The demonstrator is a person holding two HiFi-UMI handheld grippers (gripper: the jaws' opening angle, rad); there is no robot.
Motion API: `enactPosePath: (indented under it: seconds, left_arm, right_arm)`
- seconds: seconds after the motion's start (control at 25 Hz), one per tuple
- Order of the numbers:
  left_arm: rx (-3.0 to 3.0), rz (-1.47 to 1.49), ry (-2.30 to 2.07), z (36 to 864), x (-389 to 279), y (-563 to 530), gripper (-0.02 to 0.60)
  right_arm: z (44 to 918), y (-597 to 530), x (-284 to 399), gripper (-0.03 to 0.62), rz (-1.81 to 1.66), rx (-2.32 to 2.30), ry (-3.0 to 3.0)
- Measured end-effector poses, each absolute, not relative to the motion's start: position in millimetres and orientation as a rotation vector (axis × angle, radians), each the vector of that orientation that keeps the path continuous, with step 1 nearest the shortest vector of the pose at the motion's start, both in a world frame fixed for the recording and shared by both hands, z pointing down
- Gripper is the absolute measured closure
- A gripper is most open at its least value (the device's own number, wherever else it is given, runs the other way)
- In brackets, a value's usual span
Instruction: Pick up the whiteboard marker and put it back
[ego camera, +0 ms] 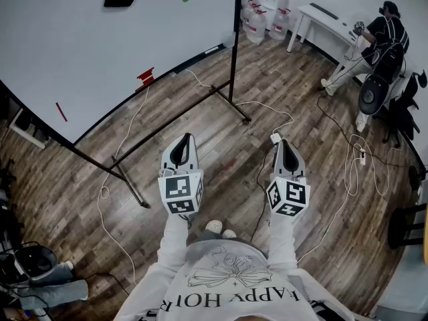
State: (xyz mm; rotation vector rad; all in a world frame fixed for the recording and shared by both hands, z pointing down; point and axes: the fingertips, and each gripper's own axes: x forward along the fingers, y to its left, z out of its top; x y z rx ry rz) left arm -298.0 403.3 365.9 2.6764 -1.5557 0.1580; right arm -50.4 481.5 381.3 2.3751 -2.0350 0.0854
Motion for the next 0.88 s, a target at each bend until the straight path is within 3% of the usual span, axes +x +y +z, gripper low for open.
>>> enactPosePath:
  seconds: [0.88]
  left_arm:
    - [2.668, 0.173, -1.546, 374, -312, 372, 0.575]
  right_arm:
    - [389, 452, -65, 0.591, 0.117, 2.373, -2.036]
